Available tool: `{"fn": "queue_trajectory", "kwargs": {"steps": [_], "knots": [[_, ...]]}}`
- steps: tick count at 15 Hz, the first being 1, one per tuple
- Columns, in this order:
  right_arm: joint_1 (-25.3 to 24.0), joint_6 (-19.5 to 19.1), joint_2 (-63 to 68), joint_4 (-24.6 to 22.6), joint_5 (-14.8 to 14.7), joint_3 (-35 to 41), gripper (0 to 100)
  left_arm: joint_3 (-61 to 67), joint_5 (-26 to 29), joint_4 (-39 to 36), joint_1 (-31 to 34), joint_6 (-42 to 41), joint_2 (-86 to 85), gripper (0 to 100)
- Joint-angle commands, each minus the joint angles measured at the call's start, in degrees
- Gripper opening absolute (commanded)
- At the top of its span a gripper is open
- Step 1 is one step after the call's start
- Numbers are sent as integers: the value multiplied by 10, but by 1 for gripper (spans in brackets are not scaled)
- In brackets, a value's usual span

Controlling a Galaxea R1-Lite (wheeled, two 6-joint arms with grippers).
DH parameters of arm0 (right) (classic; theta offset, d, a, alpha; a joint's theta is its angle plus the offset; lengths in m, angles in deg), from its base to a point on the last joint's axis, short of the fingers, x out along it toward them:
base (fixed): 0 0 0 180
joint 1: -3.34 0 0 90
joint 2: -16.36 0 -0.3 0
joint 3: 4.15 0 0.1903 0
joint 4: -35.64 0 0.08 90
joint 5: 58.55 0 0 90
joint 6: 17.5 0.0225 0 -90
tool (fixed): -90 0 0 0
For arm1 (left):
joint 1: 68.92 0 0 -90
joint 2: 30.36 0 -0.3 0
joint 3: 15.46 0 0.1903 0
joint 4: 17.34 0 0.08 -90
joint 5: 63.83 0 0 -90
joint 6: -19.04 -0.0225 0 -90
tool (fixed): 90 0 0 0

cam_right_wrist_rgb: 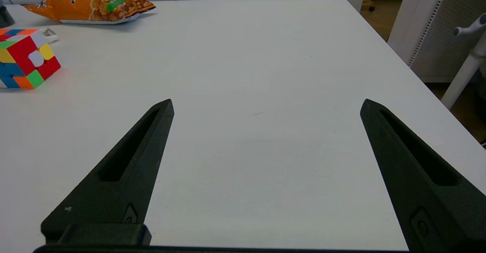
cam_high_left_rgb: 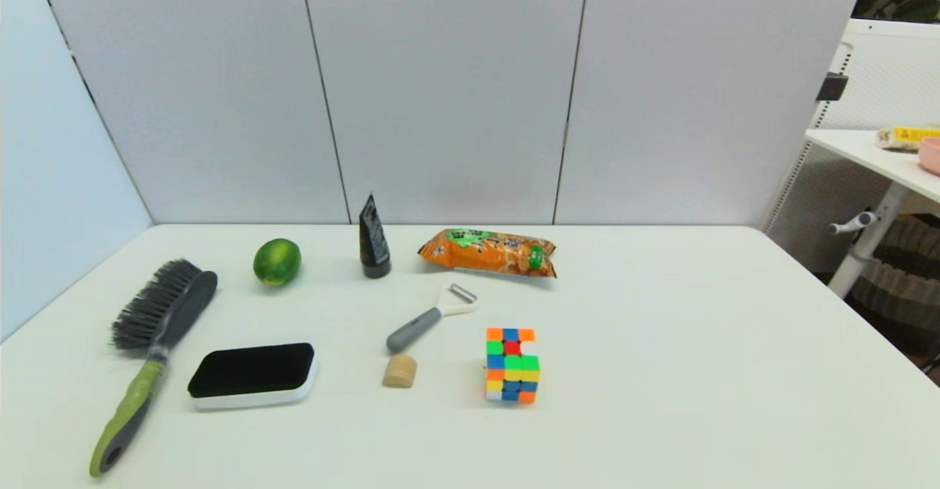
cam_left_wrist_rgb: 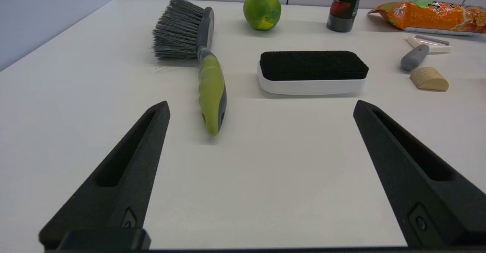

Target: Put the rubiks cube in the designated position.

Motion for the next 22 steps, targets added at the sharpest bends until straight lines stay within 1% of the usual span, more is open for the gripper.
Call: {"fn": "queue_trajectory", "kwargs": {"steps": [1, 12, 14, 15, 16, 17, 20, 22], "knots": [[0, 0, 1, 0, 0, 0, 100, 0, 0, 0, 0, 0, 1, 100], [0, 0, 1, 0, 0, 0, 100, 0, -1, 3, 0, -8, 1, 100], [0, 0, 1, 0, 0, 0, 100, -1, -3, -1, 0, -10, 31, 100], [0, 0, 1, 0, 0, 0, 100, -20, -3, -15, 0, -7, 73, 100], [0, 0, 1, 0, 0, 0, 100, -58, -2, -35, -7, -8, 126, 100], [0, 0, 1, 0, 0, 0, 100, -113, -2, -45, -32, -9, 181, 100], [0, 0, 1, 0, 0, 0, 100, -298, 0, -36, -94, -10, 342, 100], [0, 0, 1, 0, 0, 0, 100, -431, -1, -36, -116, -10, 467, 100]]}}
